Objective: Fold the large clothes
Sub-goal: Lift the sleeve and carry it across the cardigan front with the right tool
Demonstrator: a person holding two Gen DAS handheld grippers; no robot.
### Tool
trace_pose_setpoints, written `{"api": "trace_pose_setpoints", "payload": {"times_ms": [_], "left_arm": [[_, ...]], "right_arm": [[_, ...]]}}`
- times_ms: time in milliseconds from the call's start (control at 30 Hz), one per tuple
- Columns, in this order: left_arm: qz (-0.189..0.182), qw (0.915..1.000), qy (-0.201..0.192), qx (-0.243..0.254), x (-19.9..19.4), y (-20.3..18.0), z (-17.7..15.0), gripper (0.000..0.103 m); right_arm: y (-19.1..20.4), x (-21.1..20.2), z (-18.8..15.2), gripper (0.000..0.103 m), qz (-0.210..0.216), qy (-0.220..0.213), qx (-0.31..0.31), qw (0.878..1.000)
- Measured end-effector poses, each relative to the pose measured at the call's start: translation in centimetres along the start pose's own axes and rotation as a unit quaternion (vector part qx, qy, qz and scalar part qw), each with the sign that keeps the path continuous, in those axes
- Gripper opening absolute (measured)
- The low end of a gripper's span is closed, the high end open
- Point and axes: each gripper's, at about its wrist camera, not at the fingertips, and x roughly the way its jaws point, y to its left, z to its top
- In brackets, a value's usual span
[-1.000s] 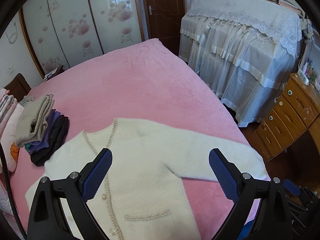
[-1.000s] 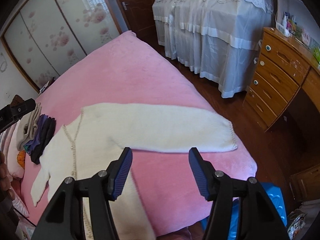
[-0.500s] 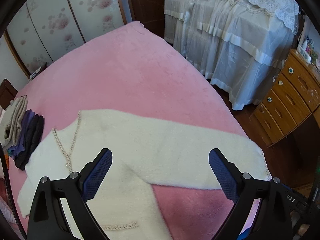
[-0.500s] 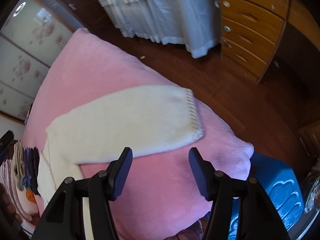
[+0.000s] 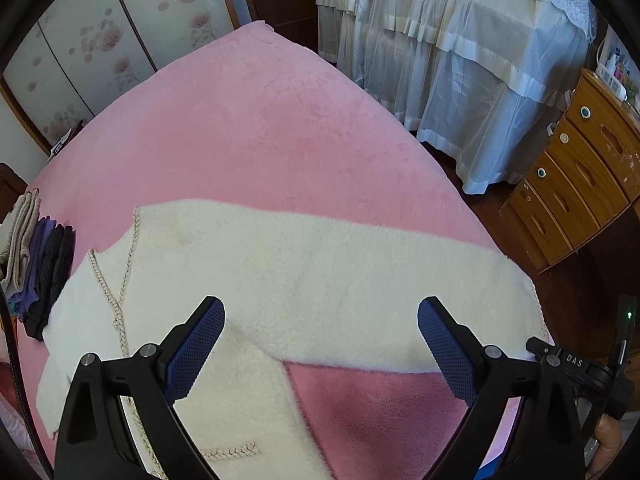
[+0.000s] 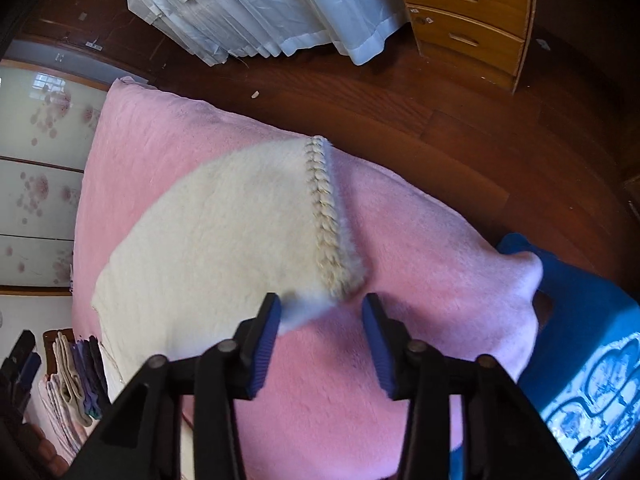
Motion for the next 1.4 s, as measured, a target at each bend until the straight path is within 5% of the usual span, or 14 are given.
{"api": "trace_pose_setpoints", "payload": {"times_ms": [200, 367, 733, 1033, 1200, 1400], "left_arm": [[0.002, 1.0000, 0.003, -0.001, 0.1, -0.3, -0.1, 0.096], [0.010, 0.9999, -0.003, -0.009, -1.0, 1.3, -0.2, 0.096], [0.040, 0.9933, 0.002, -0.108, -3.1, 12.5, -2.3, 0.097], [0.046, 0.9800, 0.009, -0.193, -2.0, 25.0, -6.8, 0.097], [-0.025, 0.9690, 0.039, -0.243, 2.2, 31.8, -9.7, 0.097], [-0.080, 0.9545, 0.064, -0.280, 7.2, 36.5, -11.7, 0.097]], "right_arm": [[0.2, 0.2, 0.7, 0.014, -0.009, -0.016, 0.009, 1.000], [3.8, -3.2, 0.2, 0.012, -0.008, -0.067, -0.072, 0.995], [18.8, -9.2, -4.1, 0.012, 0.100, -0.127, -0.289, 0.944], [30.8, -3.6, -12.5, 0.012, 0.127, -0.072, -0.420, 0.896], [35.3, 1.3, -17.8, 0.012, 0.102, -0.052, -0.466, 0.878], [37.4, 7.4, -23.6, 0.012, 0.067, -0.022, -0.482, 0.874]]}}
